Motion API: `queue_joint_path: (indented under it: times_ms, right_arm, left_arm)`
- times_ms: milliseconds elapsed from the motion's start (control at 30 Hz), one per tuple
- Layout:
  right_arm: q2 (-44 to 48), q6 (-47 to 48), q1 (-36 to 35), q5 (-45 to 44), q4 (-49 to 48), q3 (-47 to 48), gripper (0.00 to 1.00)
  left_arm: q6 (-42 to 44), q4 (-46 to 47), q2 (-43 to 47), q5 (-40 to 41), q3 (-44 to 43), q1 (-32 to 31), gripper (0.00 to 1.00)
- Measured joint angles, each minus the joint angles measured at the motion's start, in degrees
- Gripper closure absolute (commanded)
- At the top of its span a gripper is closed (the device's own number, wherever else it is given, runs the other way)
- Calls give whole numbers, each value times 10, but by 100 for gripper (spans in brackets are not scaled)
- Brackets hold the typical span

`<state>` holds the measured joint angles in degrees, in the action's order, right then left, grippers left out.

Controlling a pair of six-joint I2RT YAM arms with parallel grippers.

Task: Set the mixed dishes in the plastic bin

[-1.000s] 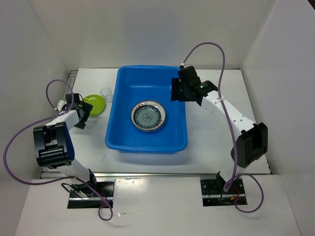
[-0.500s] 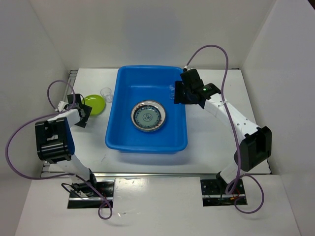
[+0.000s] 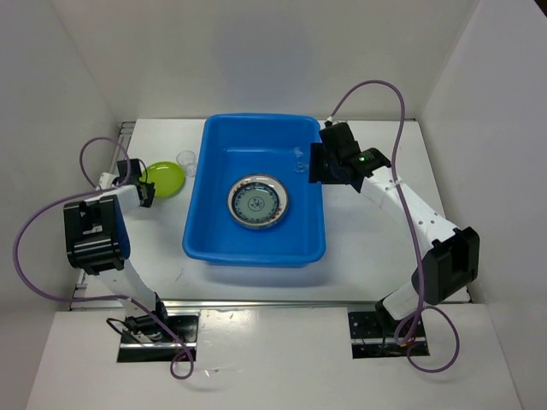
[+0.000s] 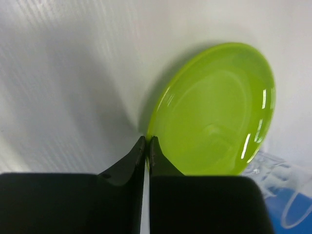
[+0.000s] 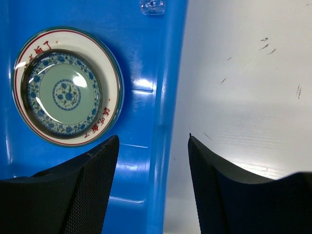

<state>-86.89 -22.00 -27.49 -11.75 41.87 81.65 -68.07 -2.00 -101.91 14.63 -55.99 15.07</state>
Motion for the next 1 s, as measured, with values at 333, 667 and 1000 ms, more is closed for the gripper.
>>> queue_joint_path:
  times_ms: [333, 667, 1000]
  right_arm:
    - [2, -3, 4, -3, 0, -21, 36]
    - [-3, -5, 4, 7, 0, -21, 36]
    - [-29, 6, 4, 7, -1, -1, 36]
  left_arm:
    - [-8, -45, 97, 48, -11, -1, 100]
    - [34, -91, 192, 44, -148, -4, 100]
    - [50, -92, 192, -110, -168, -138, 100]
